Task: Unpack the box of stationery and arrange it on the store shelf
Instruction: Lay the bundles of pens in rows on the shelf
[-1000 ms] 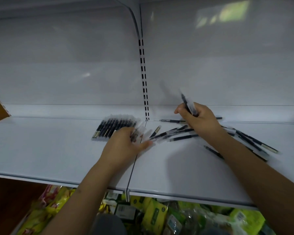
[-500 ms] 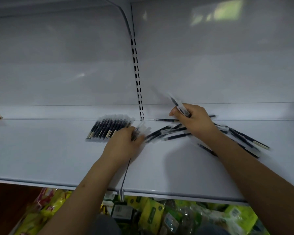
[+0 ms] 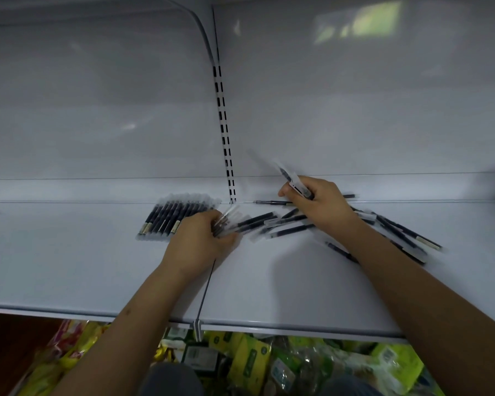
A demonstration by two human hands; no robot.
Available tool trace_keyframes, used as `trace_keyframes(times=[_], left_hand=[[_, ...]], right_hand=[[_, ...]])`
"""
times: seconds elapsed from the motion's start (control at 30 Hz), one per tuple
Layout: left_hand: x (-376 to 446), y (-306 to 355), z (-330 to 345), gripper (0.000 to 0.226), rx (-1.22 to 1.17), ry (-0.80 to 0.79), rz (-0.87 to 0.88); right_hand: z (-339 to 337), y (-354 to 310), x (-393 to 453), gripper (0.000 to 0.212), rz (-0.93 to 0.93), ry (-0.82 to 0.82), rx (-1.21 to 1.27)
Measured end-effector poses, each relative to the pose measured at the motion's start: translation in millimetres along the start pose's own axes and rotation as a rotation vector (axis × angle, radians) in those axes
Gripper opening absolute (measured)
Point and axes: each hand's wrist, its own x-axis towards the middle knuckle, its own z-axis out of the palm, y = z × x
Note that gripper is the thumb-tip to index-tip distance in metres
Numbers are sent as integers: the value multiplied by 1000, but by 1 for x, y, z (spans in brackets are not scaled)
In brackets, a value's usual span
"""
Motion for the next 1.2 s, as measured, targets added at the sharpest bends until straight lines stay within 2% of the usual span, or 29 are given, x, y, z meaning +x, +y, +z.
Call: trace_keyframes(times=[0.17, 0.33, 0.43, 0.57, 0.73, 0.83, 0.97, 1.07, 1.2], left_hand=[[7, 9, -7, 22, -360, 214, -139], [26, 22, -11, 42, -657, 344, -178], [38, 30, -12, 49, -615, 349, -77], [45, 44, 0, 31, -536, 326, 15], [41, 35, 27, 35, -544, 276, 2], [40, 34, 24, 37, -603, 349, -10], [37, 34, 16, 43, -662, 477, 67], [35, 29, 18, 52, -590, 456, 84], [35, 27, 20, 34, -636, 330, 67]], right_hand=[[1, 0, 0, 16, -15, -27, -29], [4, 4, 1, 21, -23, -48, -71], [-1, 4, 4, 17, 17, 23, 20], [-8, 6, 7, 19, 7, 106, 50], [-11, 8, 11, 26, 31, 145, 108], [-13, 7, 12, 27, 18, 145, 128], [-18, 5, 12, 25, -17, 108, 136], [-24, 8, 13, 22, -17, 31, -27], [-27, 24, 13, 23, -41, -181, -592]])
